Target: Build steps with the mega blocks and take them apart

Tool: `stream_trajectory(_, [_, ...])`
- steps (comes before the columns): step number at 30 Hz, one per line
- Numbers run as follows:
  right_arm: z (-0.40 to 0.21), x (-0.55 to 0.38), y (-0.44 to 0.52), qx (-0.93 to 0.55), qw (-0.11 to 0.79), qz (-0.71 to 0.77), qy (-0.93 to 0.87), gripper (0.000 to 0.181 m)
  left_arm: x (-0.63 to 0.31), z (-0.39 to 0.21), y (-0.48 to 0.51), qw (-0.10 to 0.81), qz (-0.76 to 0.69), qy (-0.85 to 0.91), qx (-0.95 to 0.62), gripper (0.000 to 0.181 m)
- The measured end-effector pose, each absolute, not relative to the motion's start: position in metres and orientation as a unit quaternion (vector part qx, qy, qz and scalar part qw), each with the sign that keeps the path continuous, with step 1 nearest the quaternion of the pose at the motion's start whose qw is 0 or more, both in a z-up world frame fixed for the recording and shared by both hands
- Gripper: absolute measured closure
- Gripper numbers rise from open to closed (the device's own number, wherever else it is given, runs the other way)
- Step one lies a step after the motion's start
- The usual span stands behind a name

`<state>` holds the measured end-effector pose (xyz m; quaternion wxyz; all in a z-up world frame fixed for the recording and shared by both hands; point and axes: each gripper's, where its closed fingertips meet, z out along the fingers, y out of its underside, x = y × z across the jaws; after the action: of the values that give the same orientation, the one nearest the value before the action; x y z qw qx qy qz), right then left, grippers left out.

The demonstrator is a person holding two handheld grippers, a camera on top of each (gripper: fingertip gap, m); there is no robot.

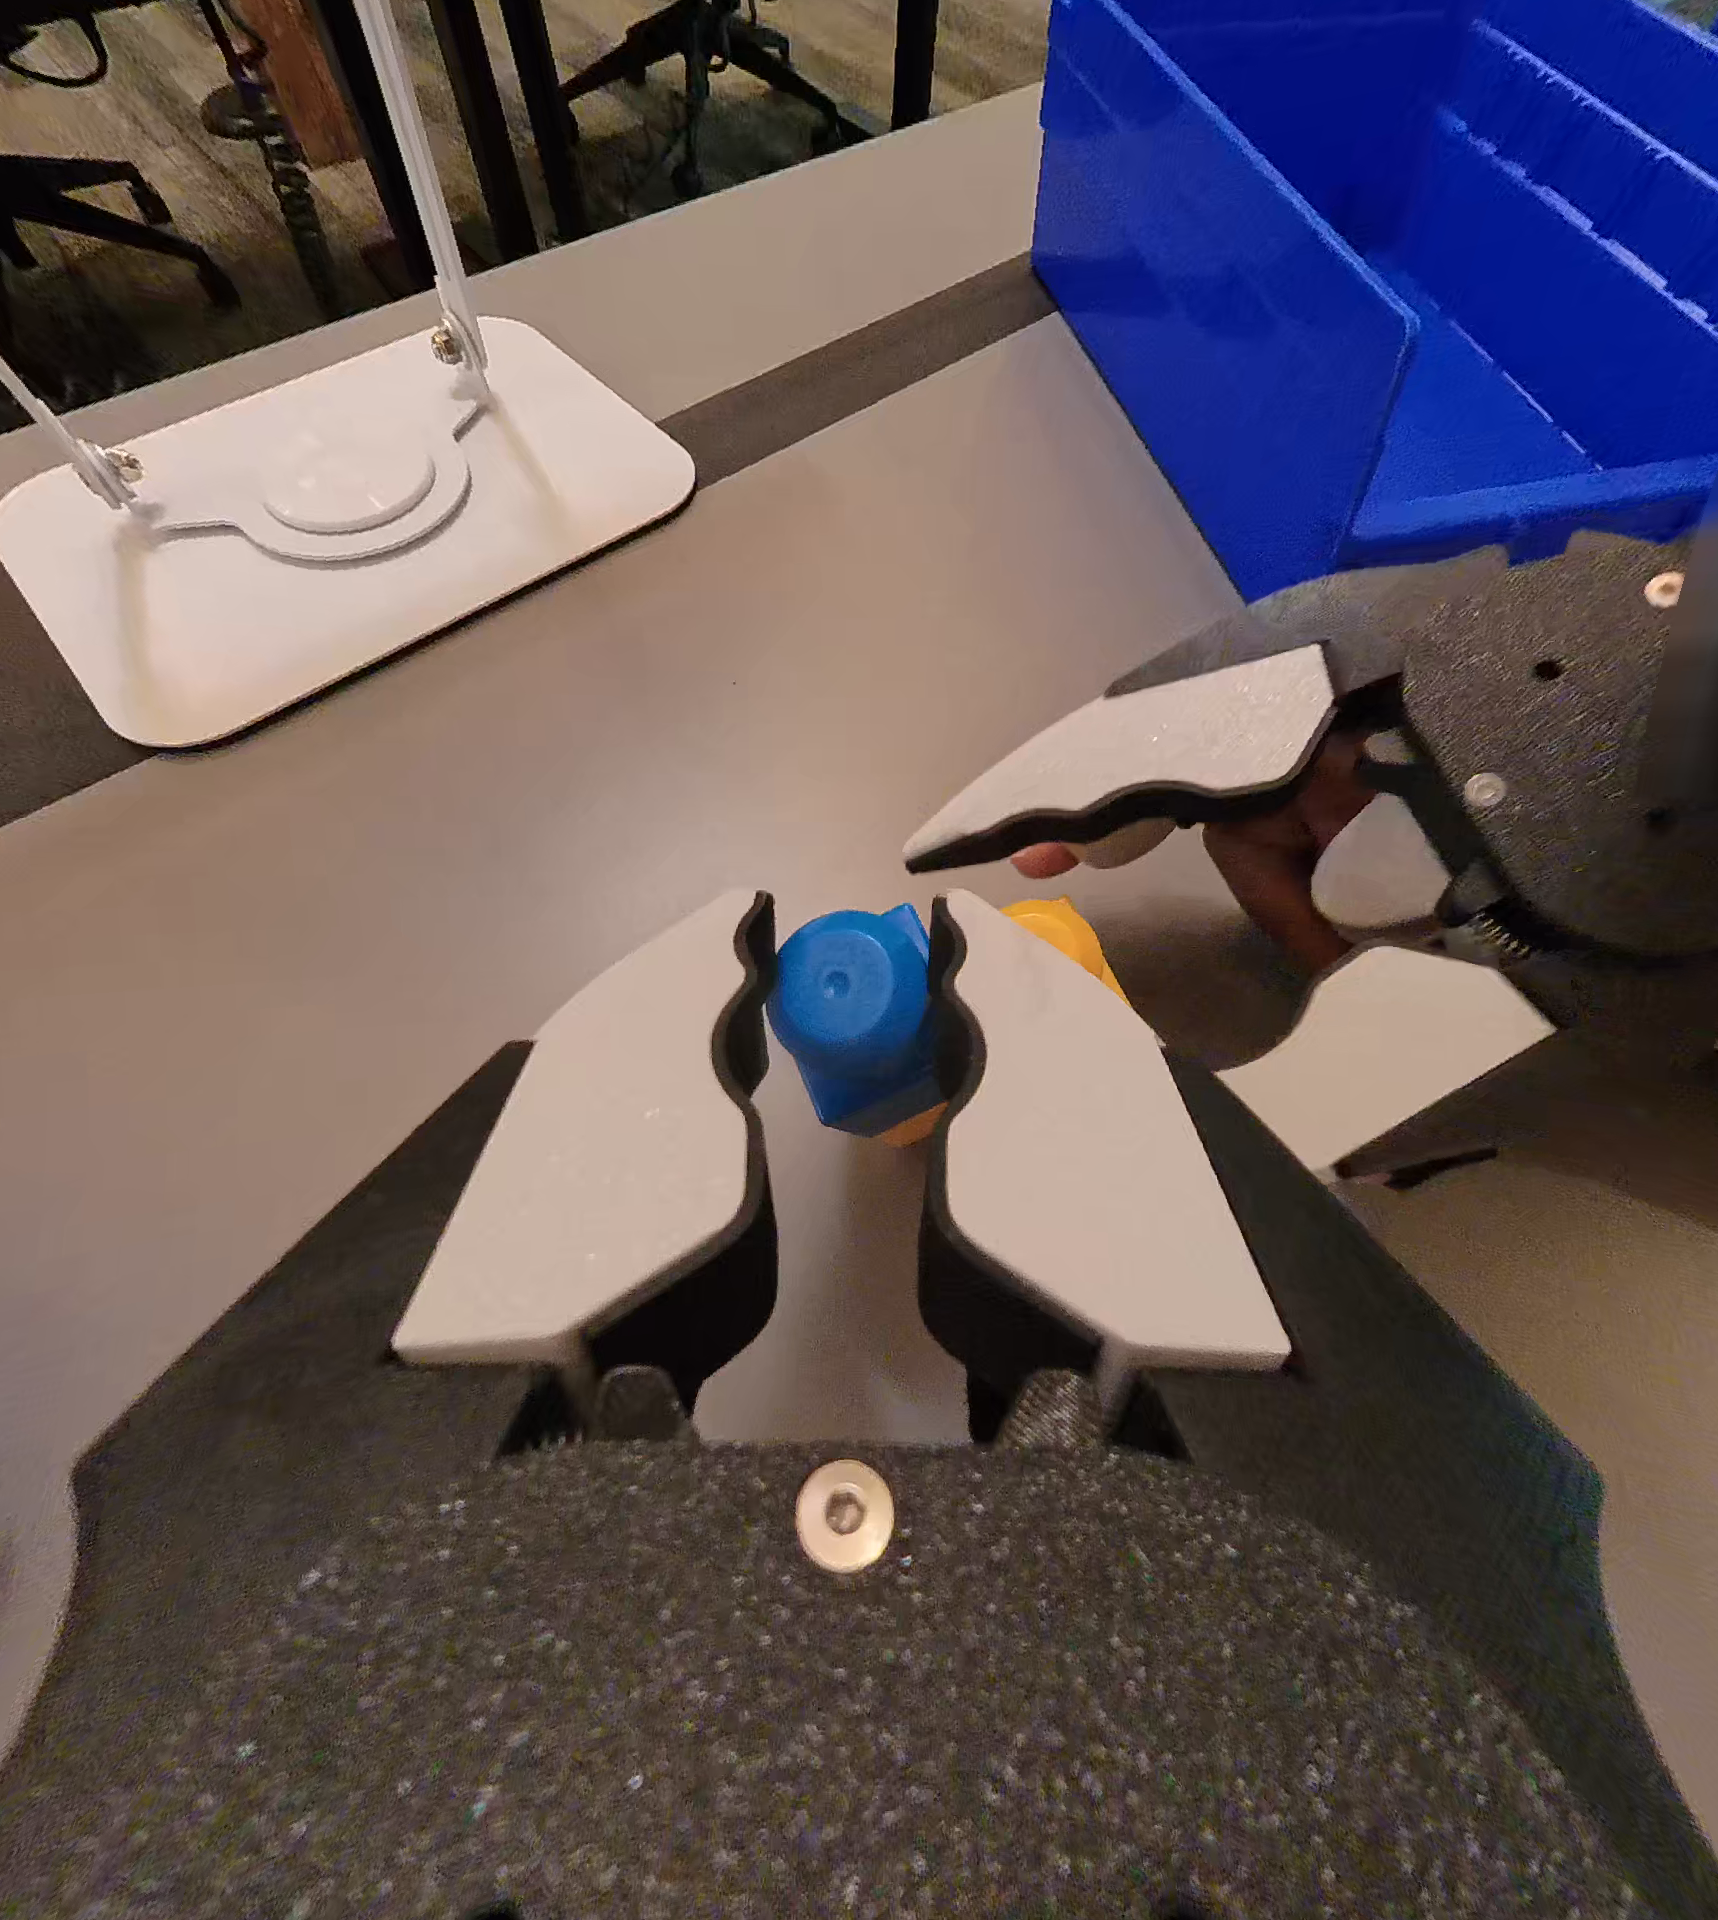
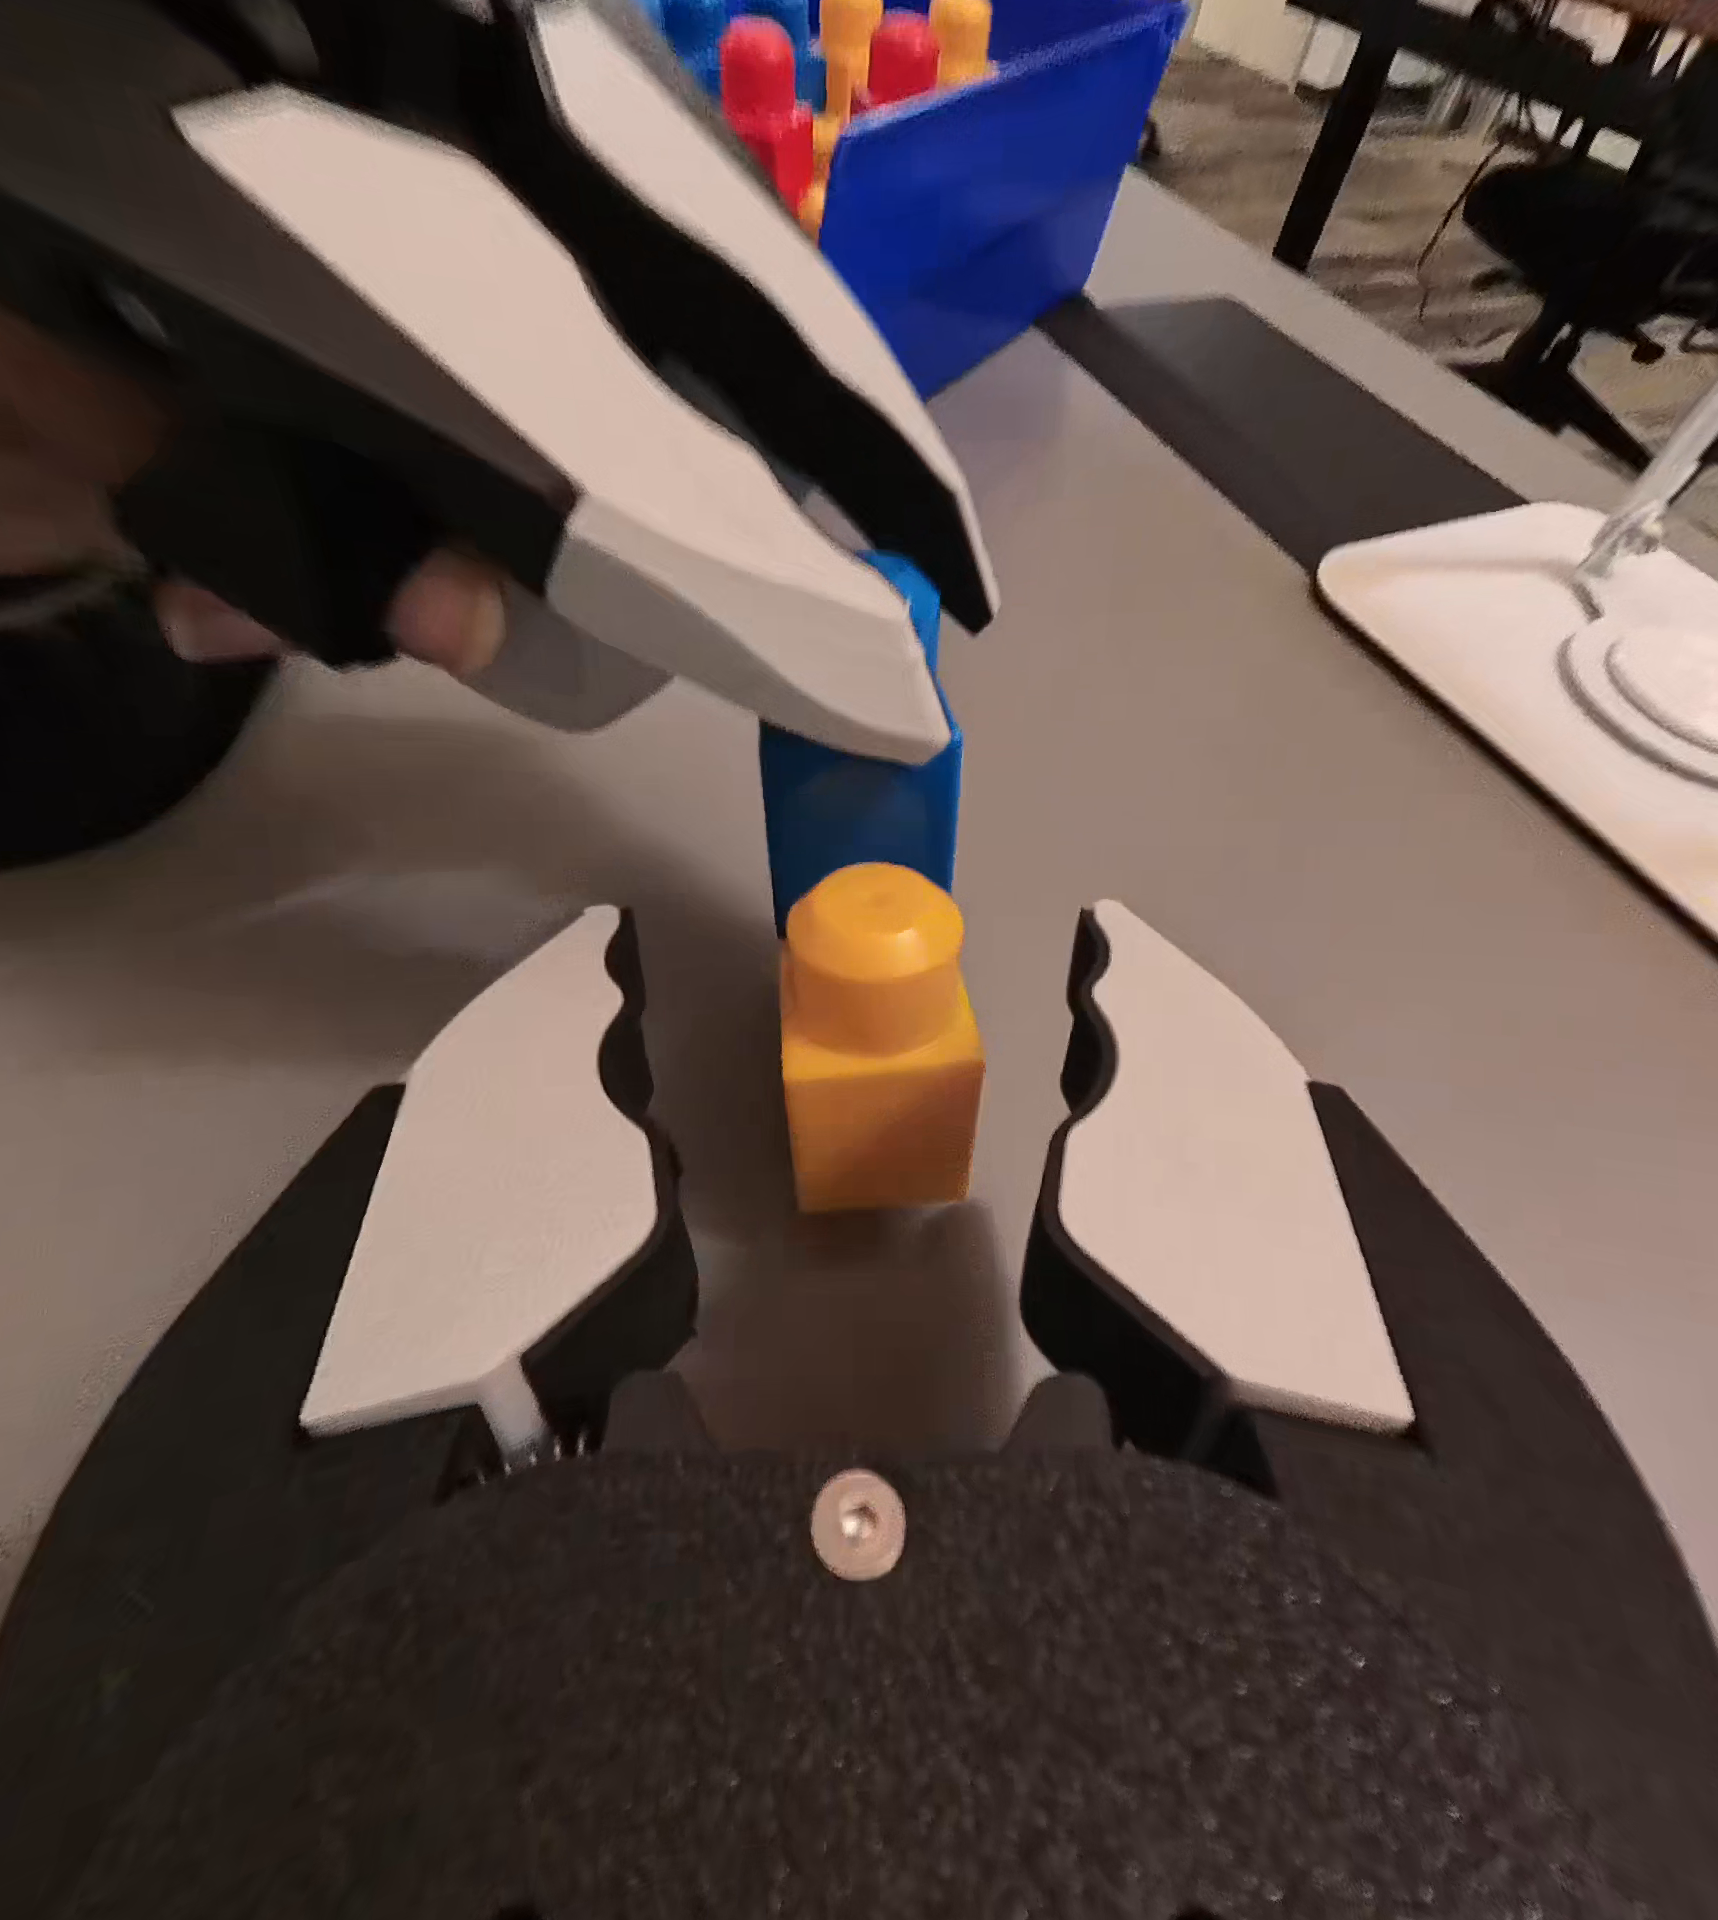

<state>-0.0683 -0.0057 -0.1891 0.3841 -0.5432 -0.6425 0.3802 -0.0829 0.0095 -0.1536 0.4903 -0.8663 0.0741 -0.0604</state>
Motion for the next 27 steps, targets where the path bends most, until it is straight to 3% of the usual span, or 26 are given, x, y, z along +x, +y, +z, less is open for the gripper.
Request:
stream_trajectory(2, [-0.200, -0.068, -0.001, -0.547, 0.384, 0.352, -0.655, 0.115, -0.084, -0.154, 0.009, 0.493, -0.060, 0.074, -0.865, 0.153])
stream_trajectory(4, [-0.199, -0.067, -0.002, -0.535, 0.382, 0.356, -0.664, 0.144, -0.084, -0.152, 0.010, 0.507, -0.067, 0.086, -0.855, 0.154])
stream_trajectory(5, [-0.199, -0.066, -0.002, -0.532, 0.379, 0.361, -0.665, 0.145, -0.082, -0.147, 0.011, 0.523, -0.071, 0.099, -0.843, 0.156])
stream_trajectory(9, [-0.196, -0.060, -0.005, -0.515, 0.365, 0.384, -0.674, 0.146, -0.070, -0.130, 0.007, 0.570, -0.160, 0.170, -0.787, 0.128])
stream_trajectory(12, [-0.203, -0.050, -0.010, -0.500, 0.338, 0.384, -0.698, 0.145, -0.066, -0.129, -0.004, 0.564, -0.253, 0.209, -0.758, 0.119])
stream_trajectory(19, [-0.215, -0.028, -0.029, -0.447, 0.285, 0.380, -0.758, 0.145, -0.034, -0.187, -0.042, 0.431, -0.293, 0.368, -0.770, 0.108])
stream_trajectory(21, [-0.215, -0.024, -0.034, -0.439, 0.268, 0.390, -0.764, 0.145, -0.026, -0.207, -0.048, 0.395, -0.277, 0.397, -0.781, 0.112])
stream_trajectory(24, [-0.216, -0.022, -0.036, -0.439, 0.257, 0.396, -0.765, 0.145, -0.022, -0.230, -0.043, 0.367, -0.230, 0.415, -0.800, 0.142])
stream_trajectory(27, [-0.214, -0.022, -0.033, -0.455, 0.251, 0.404, -0.753, 0.133, -0.022, -0.230, -0.038, 0.369, -0.225, 0.408, -0.804, 0.144])
